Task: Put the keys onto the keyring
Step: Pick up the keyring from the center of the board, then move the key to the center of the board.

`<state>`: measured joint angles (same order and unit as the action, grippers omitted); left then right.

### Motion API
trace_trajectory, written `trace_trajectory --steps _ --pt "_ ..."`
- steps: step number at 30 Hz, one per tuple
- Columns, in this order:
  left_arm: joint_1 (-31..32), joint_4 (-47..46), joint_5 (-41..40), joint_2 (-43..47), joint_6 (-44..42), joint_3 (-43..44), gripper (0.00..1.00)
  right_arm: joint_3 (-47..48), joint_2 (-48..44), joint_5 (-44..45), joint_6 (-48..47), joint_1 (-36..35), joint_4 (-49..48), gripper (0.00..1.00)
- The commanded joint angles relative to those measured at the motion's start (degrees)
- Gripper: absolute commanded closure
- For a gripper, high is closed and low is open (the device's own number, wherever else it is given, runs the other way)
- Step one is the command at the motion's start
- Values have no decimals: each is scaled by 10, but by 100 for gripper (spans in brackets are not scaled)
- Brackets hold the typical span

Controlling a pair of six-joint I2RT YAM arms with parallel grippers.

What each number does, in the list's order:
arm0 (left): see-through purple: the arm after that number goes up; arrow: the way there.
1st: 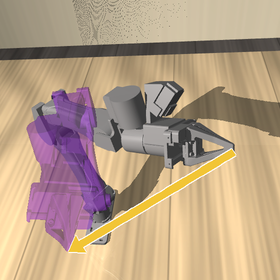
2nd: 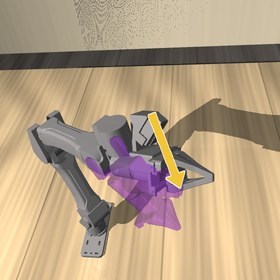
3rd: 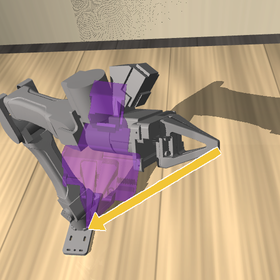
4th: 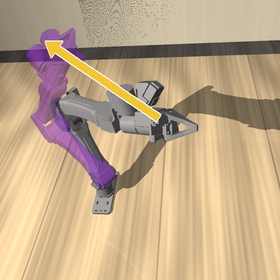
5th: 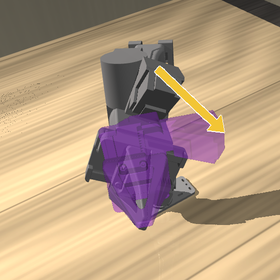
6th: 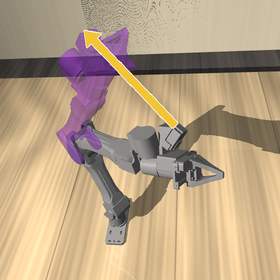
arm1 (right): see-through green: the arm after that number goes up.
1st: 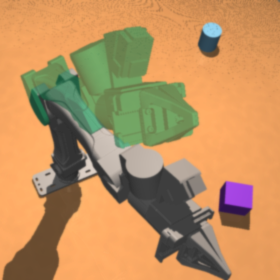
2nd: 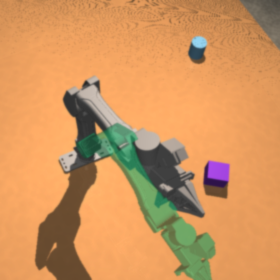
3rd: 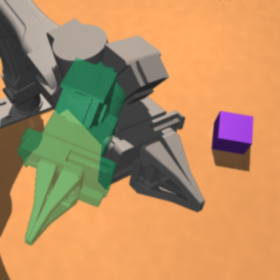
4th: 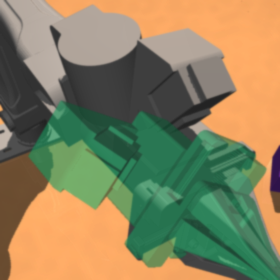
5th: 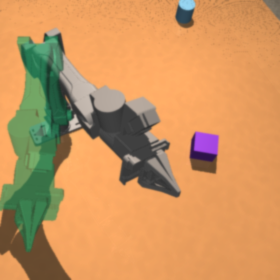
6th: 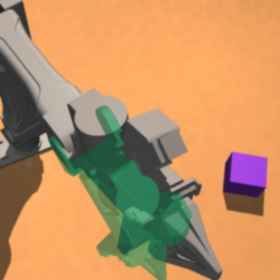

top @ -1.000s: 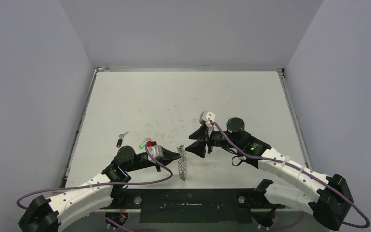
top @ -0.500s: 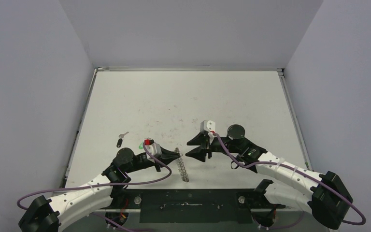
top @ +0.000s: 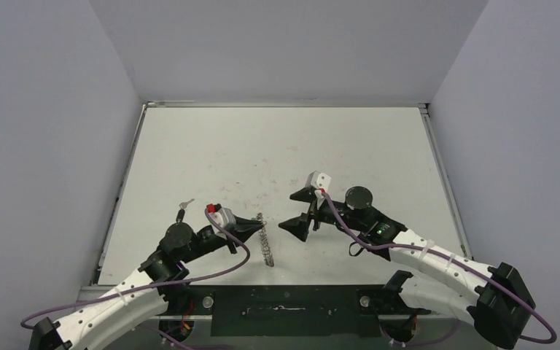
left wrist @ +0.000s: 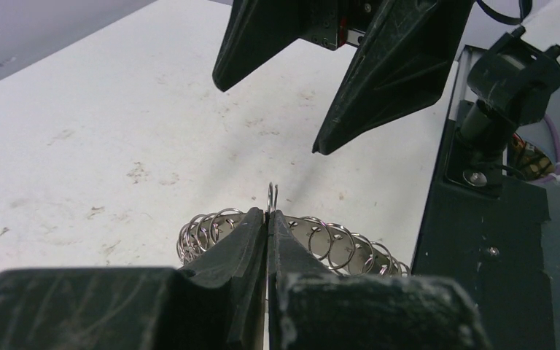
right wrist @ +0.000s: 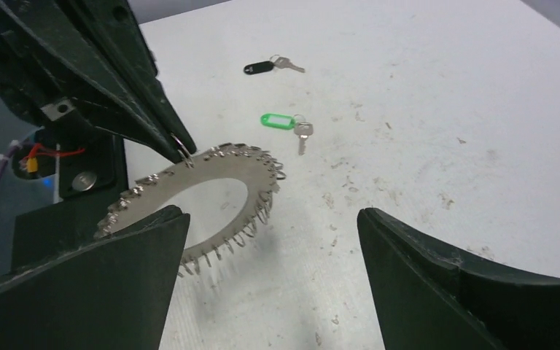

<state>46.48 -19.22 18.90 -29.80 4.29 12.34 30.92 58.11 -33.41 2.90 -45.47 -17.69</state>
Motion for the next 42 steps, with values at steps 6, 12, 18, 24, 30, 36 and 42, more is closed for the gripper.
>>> trace_trajectory --steps 6,12,18,24,30,36,42 --pt "4 219 -120 92 8 112 100 38 -21 201 60 1 8 0" --pt "3 371 -201 116 14 181 100 82 41 223 91 7 59 0" --pt "2 488 -265 133 -5 237 100 173 171 173 108 7 95 2" --pt "3 520 -282 173 -31 244 100 264 326 139 129 -1 95 14" --pt "3 521 -286 233 -66 224 100 380 476 95 156 -14 114 38" --pt "3 524 -293 279 -80 208 100 503 594 95 165 -45 151 49" --pt "3 524 -288 280 -84 207 100 600 674 116 144 -79 207 58"
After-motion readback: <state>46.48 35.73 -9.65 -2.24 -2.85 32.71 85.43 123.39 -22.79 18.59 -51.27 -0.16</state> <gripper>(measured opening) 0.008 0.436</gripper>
